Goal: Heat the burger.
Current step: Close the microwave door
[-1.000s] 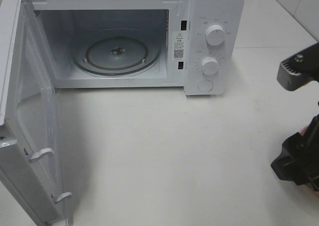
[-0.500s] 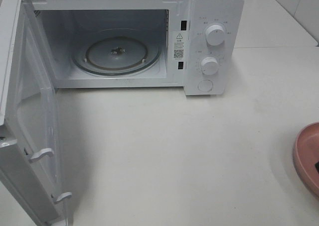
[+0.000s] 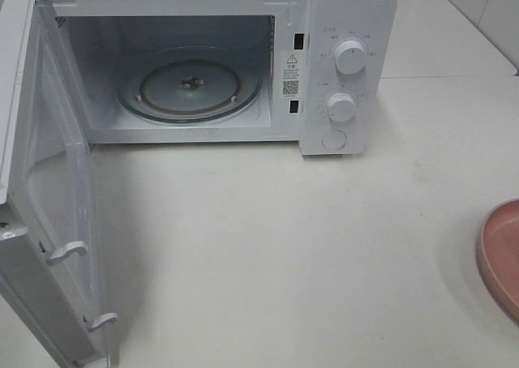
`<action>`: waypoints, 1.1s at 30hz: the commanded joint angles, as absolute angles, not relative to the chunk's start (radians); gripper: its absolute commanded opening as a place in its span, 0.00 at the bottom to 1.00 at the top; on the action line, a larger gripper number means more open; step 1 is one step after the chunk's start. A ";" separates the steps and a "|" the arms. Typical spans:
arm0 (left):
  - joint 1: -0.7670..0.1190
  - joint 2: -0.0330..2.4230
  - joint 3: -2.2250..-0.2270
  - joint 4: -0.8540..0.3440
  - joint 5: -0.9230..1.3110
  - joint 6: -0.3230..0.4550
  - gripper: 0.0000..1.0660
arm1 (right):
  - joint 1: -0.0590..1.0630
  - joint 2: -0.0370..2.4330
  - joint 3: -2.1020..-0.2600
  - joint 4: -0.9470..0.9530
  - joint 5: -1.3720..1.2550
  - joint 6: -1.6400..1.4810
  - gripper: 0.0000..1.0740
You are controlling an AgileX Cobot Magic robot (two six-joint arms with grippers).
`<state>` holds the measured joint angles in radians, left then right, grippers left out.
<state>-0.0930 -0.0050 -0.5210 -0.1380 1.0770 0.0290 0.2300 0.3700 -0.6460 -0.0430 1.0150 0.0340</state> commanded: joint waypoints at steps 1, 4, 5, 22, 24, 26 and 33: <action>-0.091 -0.023 -0.517 -0.140 1.068 0.027 0.92 | 0.183 0.276 -0.647 -0.030 1.021 0.021 0.71; -0.091 -0.023 -0.517 -0.140 1.068 0.027 0.92 | 0.149 0.206 -0.647 0.000 1.021 0.000 0.71; -0.091 -0.023 -0.517 -0.140 1.068 0.027 0.92 | 0.129 0.166 -0.645 0.007 1.020 -0.016 0.71; -0.091 -0.023 -0.517 -0.140 1.068 0.027 0.92 | 0.059 -0.031 -0.501 0.024 0.996 -0.011 0.71; -0.091 -0.023 -0.517 -0.139 1.068 0.027 0.92 | 0.059 -0.031 -0.501 0.024 0.996 -0.010 0.71; -0.091 -0.023 -0.517 -0.139 1.068 0.027 0.92 | 0.059 -0.031 -0.501 0.024 0.996 -0.010 0.71; -0.091 -0.023 -0.517 -0.139 1.068 0.027 0.92 | 0.059 -0.031 -0.501 0.024 0.996 -0.010 0.71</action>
<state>-0.0930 -0.0050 -0.5210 -0.1380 1.0770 0.0290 0.0650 -0.0030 -0.5040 0.0240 1.0110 0.0000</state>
